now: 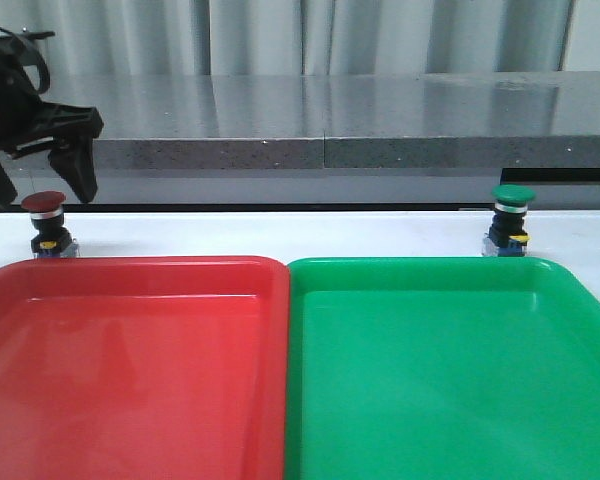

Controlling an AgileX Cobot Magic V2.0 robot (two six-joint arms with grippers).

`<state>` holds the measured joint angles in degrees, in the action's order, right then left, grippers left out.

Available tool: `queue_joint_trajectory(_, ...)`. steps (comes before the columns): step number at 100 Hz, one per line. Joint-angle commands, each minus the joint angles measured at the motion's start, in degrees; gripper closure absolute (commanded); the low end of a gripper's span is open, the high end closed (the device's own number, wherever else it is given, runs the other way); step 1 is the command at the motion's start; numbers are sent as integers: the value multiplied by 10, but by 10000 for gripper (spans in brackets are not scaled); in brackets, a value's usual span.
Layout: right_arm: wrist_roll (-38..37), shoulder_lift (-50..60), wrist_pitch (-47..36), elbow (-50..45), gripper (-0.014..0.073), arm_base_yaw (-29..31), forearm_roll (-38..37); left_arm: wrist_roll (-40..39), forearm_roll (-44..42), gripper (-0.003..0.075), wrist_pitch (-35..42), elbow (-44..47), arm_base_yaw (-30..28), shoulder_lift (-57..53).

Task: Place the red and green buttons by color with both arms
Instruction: 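Lower the left gripper onto the red button and grasp it, then lift the red button with the left gripper and lower it into the red tray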

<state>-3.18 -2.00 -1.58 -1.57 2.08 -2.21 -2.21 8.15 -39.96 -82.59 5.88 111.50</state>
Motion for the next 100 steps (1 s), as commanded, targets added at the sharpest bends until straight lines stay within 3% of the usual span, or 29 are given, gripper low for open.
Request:
queue_joint_trajectory(1, 5, -4, -42, 11, 657, 4, 0, 0, 7, 146, 27, -19, 3, -21)
queue_joint_trajectory(14, 5, -4, -42, 11, 657, 4, 0, 0, 7, 183, 27, -19, 3, -17)
queue_joint_trajectory(49, 5, -4, -42, 11, 657, 4, 0, -7, 7, 495, 47, -19, 3, -14)
queue_joint_trajectory(81, 5, -4, -42, 11, 657, 4, 0, -33, 7, 513, 63, -15, 31, -86)
queue_joint_trajectory(100, 5, -4, -42, 11, 657, 4, 0, -58, 1, 513, 101, 60, 77, -173)
